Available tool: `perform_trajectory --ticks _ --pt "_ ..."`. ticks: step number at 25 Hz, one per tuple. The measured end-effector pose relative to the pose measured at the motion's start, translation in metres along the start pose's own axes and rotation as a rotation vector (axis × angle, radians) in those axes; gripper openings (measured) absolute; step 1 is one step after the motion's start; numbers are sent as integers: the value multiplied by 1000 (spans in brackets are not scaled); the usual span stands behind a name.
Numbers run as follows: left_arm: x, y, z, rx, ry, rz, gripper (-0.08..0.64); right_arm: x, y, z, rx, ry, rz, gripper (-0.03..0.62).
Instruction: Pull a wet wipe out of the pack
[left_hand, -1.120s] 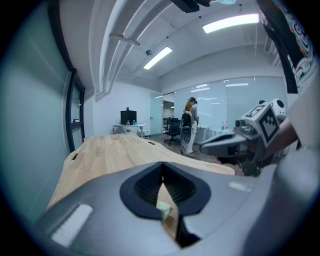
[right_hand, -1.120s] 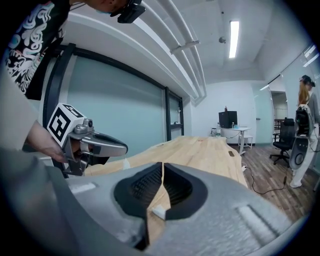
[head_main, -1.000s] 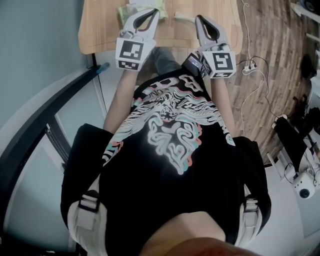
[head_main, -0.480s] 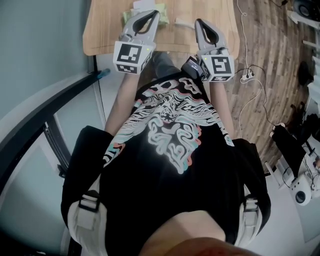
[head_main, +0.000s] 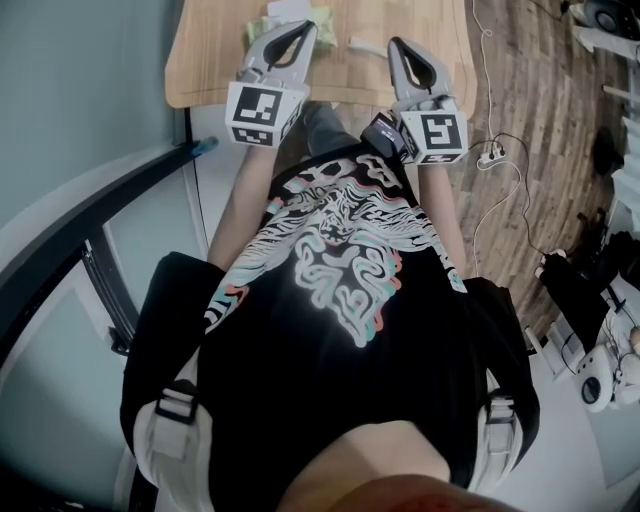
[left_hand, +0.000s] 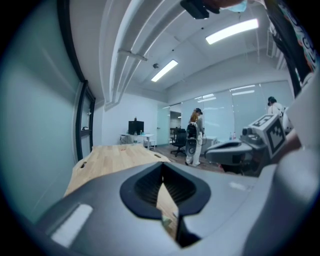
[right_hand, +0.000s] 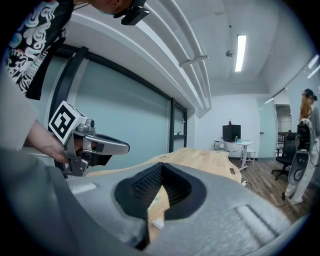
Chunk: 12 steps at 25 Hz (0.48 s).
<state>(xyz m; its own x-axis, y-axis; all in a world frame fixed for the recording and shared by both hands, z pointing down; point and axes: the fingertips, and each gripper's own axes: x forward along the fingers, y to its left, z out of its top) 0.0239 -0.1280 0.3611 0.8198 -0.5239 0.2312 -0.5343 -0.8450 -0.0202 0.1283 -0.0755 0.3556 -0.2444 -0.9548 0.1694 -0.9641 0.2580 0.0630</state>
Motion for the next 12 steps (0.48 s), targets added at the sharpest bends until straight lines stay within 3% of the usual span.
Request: perform_trajectory --ticks 12 --pt "6 -5 0 -1 8 -8 -8 0 -2 2 -17 -5 10 -2"
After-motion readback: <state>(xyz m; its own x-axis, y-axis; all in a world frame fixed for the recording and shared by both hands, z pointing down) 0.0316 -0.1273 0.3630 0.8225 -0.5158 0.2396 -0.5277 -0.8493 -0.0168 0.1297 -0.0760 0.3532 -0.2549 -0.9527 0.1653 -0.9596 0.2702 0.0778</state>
